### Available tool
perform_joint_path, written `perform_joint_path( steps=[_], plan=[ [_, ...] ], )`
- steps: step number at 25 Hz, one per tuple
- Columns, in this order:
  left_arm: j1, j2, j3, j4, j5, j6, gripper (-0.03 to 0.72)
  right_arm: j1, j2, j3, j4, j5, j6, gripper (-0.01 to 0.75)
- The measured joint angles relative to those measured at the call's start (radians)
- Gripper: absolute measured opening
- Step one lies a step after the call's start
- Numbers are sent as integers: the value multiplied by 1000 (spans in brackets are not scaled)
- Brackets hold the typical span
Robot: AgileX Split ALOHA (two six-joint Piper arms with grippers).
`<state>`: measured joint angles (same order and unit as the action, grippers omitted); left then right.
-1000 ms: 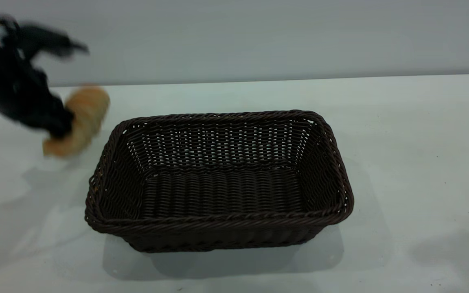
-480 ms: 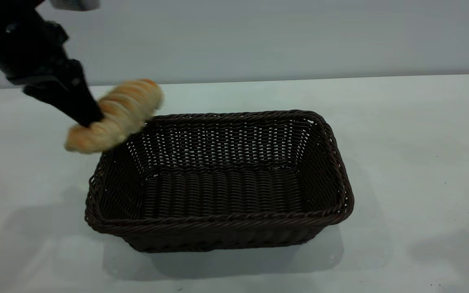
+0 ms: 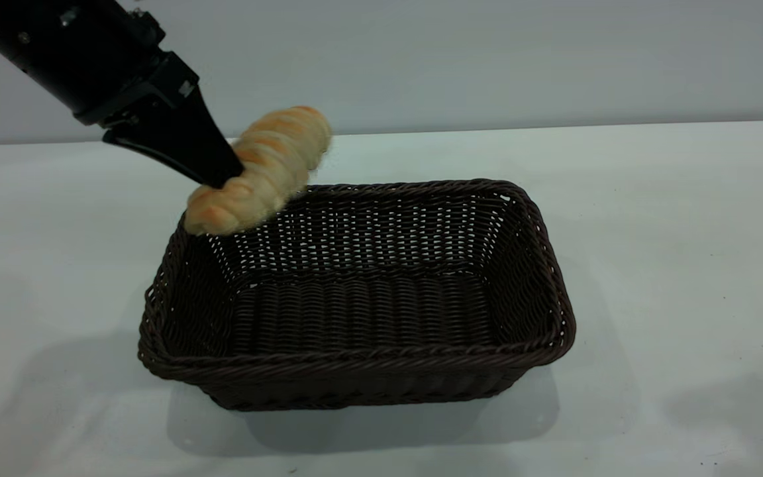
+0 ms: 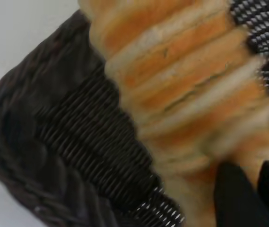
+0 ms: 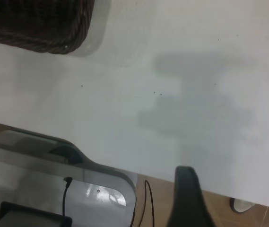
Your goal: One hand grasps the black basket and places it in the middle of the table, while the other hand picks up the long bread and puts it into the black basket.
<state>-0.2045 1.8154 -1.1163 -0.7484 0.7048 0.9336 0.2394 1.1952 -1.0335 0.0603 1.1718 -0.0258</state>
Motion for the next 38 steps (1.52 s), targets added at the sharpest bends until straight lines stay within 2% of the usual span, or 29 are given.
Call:
perform_joint_path(
  steps=[4,8,12,15,21,27,32,38],
  plan=[
    [0,-3,0,-22,5,23,322,0,0,0,0,0,0,538],
    [9,-60,0,54,-33,-89,406,0,0,0,0,13,0,538],
    [54,-206,0,250,-32,-369,417,0,0,0,0,41,0,538],
    [90,-362,0,414,30,-567,418,0,0,0,0,52,0,538],
    [102,-623,0,640,192,-775,418,0,0,0,0,54,-2,538],
    [102,-842,74,701,296,-825,418,0,-54,1,0,54,-31,538],
    [102,-1019,197,702,318,-840,418,0,-173,8,8,59,-72,538],
    [102,-1212,304,702,338,-854,418,0,-421,163,55,69,-110,538]
  ],
)
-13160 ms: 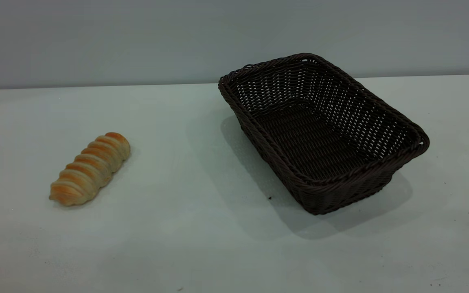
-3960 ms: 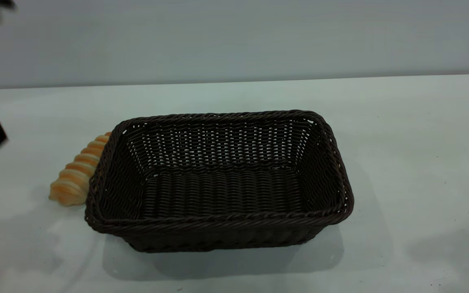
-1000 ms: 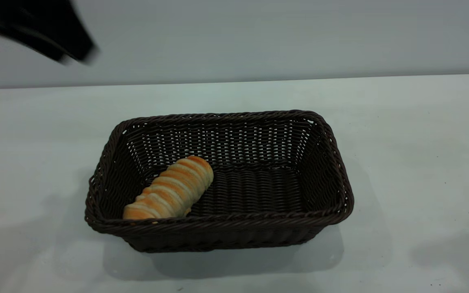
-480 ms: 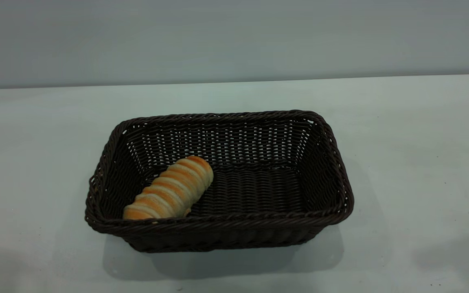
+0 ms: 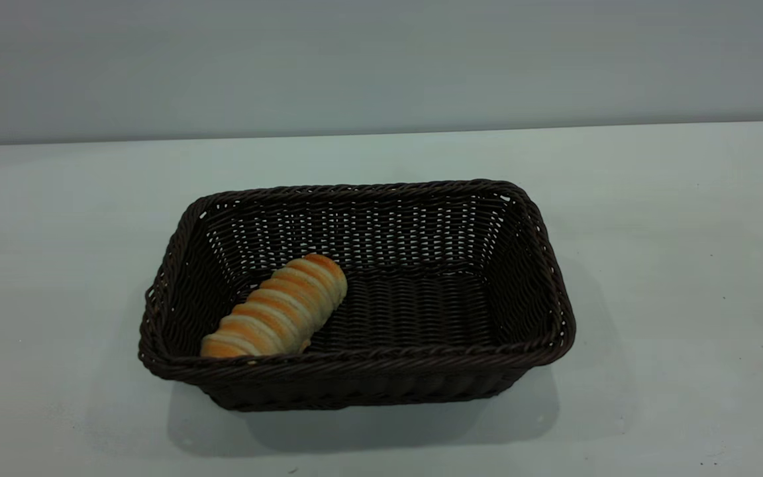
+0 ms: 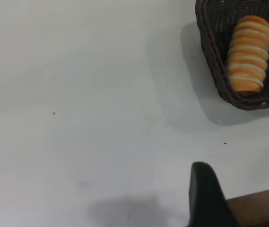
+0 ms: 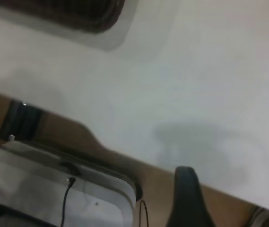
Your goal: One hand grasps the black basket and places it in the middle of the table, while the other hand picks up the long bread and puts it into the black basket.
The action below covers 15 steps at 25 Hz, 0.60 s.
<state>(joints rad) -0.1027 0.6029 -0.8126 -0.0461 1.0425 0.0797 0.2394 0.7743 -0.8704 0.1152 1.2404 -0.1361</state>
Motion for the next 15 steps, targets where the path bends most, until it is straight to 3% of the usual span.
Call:
perform_joint_path(
  steps=[15],
  plan=[
    [0,-226,158,1,32,-19,419,0,-594,343,-51,-86,-20,538]
  ],
)
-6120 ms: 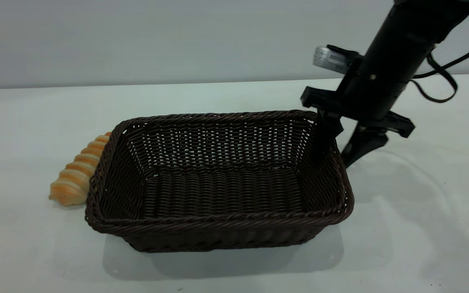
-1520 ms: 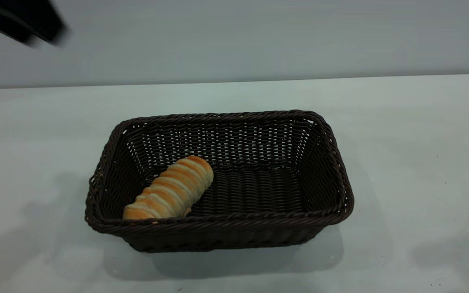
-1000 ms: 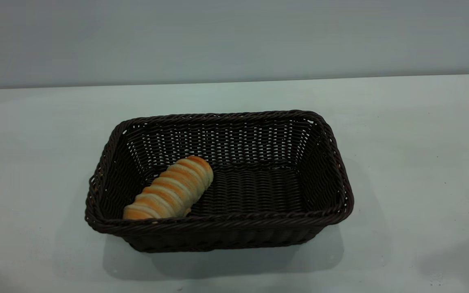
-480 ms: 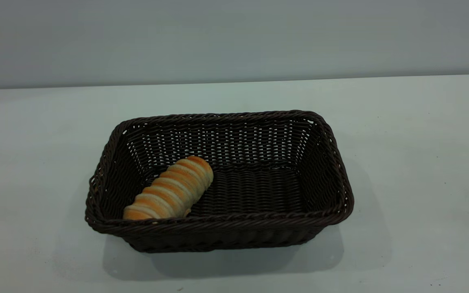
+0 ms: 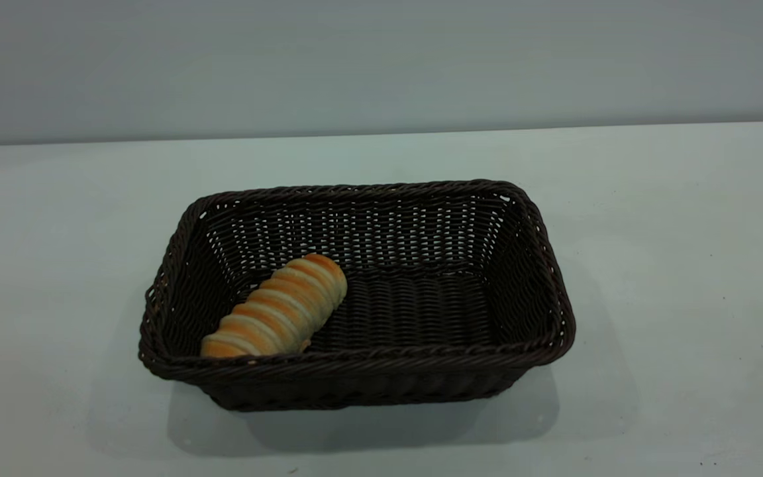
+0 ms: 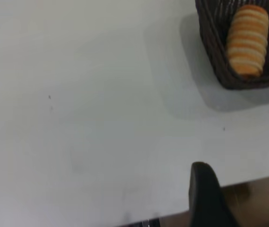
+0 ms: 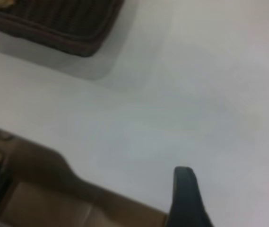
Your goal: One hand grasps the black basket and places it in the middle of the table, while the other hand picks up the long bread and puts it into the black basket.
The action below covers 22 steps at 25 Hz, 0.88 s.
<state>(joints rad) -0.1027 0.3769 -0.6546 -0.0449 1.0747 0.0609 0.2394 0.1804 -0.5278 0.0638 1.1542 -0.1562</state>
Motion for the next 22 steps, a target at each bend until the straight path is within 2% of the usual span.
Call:
perform_joint_path(
  steps=[12,22],
  plan=[
    [0,-77,25,2,86,11,419,0,-93,51,-15,-15,0,538],
    [0,-182,38,3,87,17,419,0,-93,51,-14,-15,0,539]
  ],
)
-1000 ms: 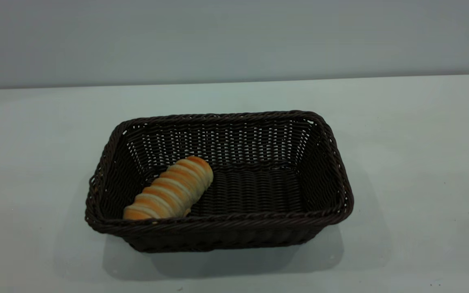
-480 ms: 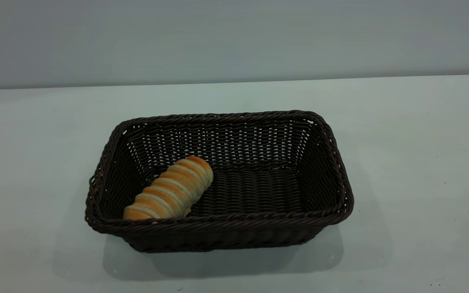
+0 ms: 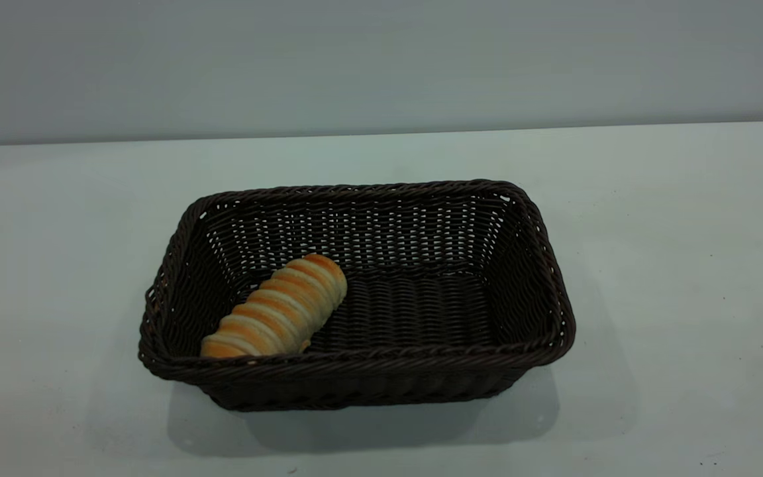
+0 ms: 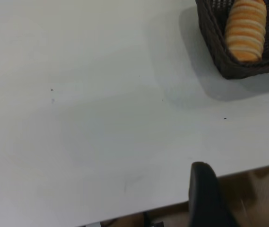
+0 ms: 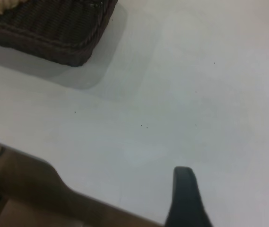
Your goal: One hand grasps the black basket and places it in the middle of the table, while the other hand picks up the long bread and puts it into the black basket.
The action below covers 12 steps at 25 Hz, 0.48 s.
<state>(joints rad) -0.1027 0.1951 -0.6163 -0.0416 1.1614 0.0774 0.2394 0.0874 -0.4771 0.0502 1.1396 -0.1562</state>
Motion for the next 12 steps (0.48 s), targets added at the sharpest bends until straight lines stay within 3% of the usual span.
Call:
perform_joint_path(
  steps=[12],
  plan=[
    [0,-79,130,42,-30,0,419,0,0,0,0,0,0,539]
  ],
)
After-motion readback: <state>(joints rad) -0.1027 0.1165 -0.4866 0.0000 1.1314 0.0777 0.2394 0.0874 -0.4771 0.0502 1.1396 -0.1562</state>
